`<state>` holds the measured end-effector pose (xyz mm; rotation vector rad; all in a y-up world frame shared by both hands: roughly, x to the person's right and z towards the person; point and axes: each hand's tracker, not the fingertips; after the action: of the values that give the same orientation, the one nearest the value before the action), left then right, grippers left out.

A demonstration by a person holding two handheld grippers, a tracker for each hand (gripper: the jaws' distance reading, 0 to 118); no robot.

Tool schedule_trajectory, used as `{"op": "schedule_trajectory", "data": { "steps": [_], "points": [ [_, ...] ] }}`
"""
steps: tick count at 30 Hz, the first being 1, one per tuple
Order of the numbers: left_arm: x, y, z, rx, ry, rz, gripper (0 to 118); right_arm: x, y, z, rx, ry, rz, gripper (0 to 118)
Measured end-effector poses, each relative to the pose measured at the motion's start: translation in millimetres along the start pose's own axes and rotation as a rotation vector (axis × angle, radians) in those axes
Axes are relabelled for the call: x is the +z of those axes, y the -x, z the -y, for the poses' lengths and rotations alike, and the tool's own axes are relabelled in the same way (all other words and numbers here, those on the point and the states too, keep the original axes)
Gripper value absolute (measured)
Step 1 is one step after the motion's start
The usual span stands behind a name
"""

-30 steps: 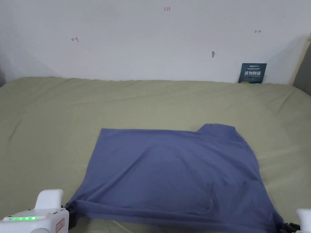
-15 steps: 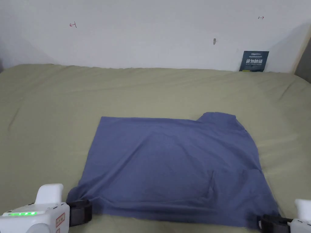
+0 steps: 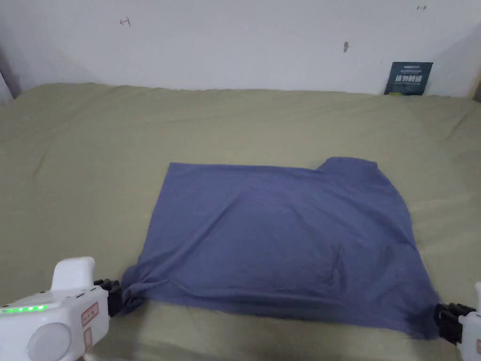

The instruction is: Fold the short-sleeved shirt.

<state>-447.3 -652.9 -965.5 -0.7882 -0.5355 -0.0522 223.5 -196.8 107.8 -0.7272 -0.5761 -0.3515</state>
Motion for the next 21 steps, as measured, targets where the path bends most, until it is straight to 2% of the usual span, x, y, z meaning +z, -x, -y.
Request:
{"op": "schedule_trajectory", "data": {
  "steps": [2,3,4,7,14,15,16,17,21],
  "points": [
    [33,24,-28,-0.062,0.01,-0.053,0,10,3,-3,0.017,-0.041,0.029,0],
    [51,33,-63,-0.091,-0.016,-0.076,0,10,2,-4,0.035,-0.055,0.034,0],
    [42,32,-65,-0.085,-0.015,-0.066,0,10,1,-5,0.035,-0.052,0.034,0],
    [28,37,-30,-0.056,0.01,-0.055,0,13,2,-8,0.036,-0.04,0.03,0],
    [8,33,-11,-0.062,0.035,-0.037,2,8,-9,-6,0.047,-0.004,0.054,0],
    [-6,22,-10,-0.063,0.035,-0.019,23,7,-11,-6,0.044,0.0,0.049,0],
    [-15,17,-6,-0.06,0.038,-0.009,64,5,-13,-5,0.041,0.004,0.046,0],
    [-24,21,25,-0.055,0.08,-0.01,100,2,-14,-3,0.04,0.008,0.048,0],
    [-36,23,38,-0.052,0.098,-0.021,100,-3,-11,-1,0.06,0.031,0.048,0]
  ]
}}
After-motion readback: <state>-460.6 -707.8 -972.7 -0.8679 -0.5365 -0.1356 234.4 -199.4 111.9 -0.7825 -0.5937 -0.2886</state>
